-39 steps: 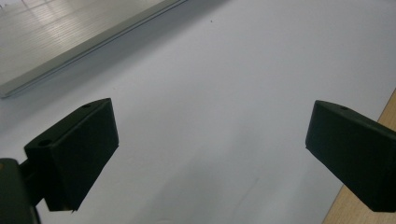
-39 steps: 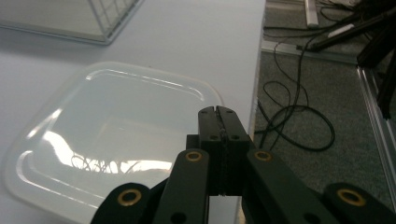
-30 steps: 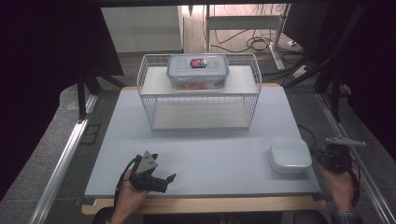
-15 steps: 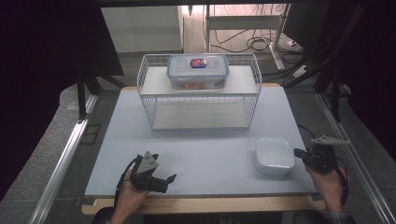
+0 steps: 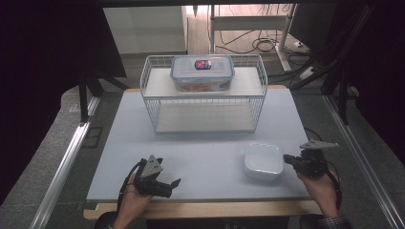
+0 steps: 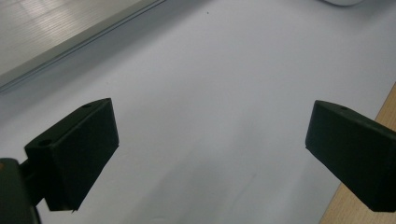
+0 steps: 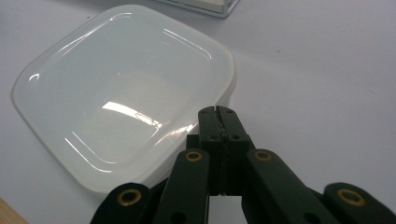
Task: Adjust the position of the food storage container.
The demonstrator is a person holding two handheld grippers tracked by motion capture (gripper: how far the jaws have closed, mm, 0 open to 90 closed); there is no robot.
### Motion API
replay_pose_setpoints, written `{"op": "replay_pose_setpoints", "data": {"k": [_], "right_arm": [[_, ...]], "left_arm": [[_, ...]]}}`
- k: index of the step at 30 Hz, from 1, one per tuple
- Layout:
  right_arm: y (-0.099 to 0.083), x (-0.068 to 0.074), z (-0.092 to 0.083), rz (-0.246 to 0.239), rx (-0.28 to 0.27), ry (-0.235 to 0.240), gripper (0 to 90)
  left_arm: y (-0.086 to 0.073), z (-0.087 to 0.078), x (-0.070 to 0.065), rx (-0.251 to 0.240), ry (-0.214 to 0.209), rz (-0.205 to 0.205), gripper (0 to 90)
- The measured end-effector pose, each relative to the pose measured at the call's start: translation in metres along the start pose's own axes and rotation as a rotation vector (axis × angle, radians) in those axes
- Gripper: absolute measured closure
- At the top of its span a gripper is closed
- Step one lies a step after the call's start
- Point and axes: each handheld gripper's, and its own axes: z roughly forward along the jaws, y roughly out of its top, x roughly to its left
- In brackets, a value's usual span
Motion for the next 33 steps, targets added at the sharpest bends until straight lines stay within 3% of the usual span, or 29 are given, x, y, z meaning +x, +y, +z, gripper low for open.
{"op": "replay_pose_setpoints", "data": {"k": [8, 19, 25, 33], "right_arm": [[0.008, 0.015, 0.011, -0.038, 0.007, 0.04, 89.7], [0.028, 0.051, 0.039, -0.1, 0.018, 0.14, 89.7], [0.04, 0.071, 0.055, -0.131, 0.03, 0.193, 89.6], [0.056, 0.094, 0.076, -0.166, 0.04, 0.244, 89.6]], "left_arm": [[0.0, 0.001, 0.0, 0.004, -0.005, -0.01, 2.4], [0.001, 0.003, 0.0, 0.006, -0.016, -0.021, 2.3], [0.001, 0.002, 0.001, 0.001, -0.031, -0.051, 2.4], [0.001, 0.001, 0.001, -0.003, -0.031, -0.057, 2.4]]}}
